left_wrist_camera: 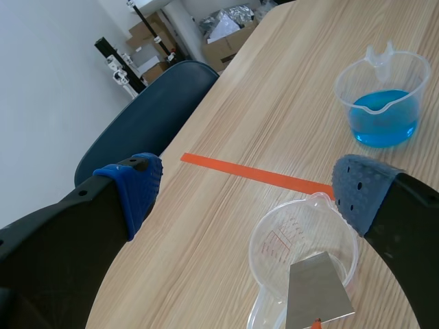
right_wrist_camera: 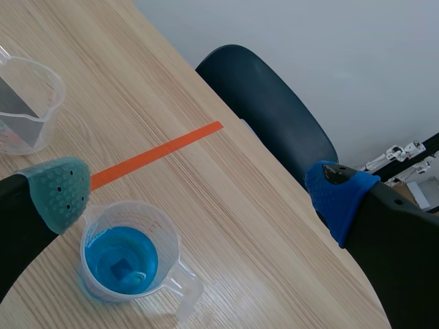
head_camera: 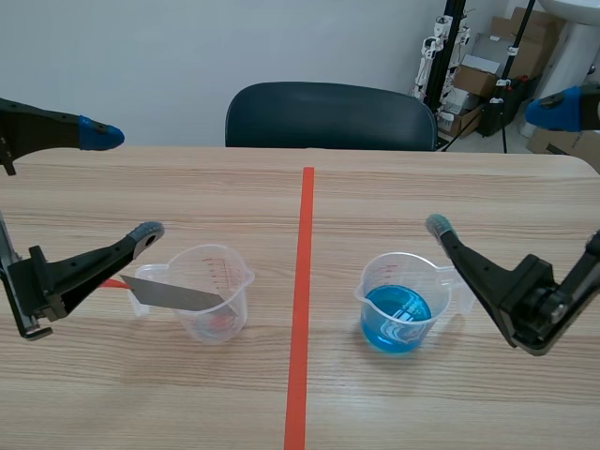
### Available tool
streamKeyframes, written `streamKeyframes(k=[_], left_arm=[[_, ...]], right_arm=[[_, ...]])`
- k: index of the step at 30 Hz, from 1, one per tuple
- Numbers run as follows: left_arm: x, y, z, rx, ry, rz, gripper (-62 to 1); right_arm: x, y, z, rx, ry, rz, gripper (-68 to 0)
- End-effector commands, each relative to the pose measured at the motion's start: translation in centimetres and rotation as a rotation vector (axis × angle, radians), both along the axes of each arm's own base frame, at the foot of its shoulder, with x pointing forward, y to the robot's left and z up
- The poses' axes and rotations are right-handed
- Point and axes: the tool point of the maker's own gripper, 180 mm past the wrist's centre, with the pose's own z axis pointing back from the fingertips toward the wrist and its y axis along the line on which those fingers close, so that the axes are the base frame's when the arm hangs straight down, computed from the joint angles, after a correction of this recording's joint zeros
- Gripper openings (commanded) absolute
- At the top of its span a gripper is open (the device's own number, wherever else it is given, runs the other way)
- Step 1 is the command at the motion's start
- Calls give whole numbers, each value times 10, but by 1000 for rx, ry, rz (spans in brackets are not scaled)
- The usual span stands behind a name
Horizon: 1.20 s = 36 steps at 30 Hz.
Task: Do the redox reaction experiment. lift the metal plate out of the left beaker
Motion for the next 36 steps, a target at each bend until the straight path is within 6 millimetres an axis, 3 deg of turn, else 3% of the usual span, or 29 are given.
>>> streamKeyframes(k=[1,21,24,31,36], left_arm=[[-1,-3,8,-23,-18,-13,-86],[-1,-3,8,-20,-16,-12,-86],[0,0,-2,17,15,10,-86],[-31,8,-23,-109,129,11,-86],[-54,27,-45,-150,198,59,-86]], right_arm=[[4,-2,7,-1,-31,-6,4],[4,-2,7,4,-30,-7,4],[4,-2,7,4,-30,-7,4],[4,-2,7,4,-31,-6,4],[4,-1,8,4,-32,-5,4]])
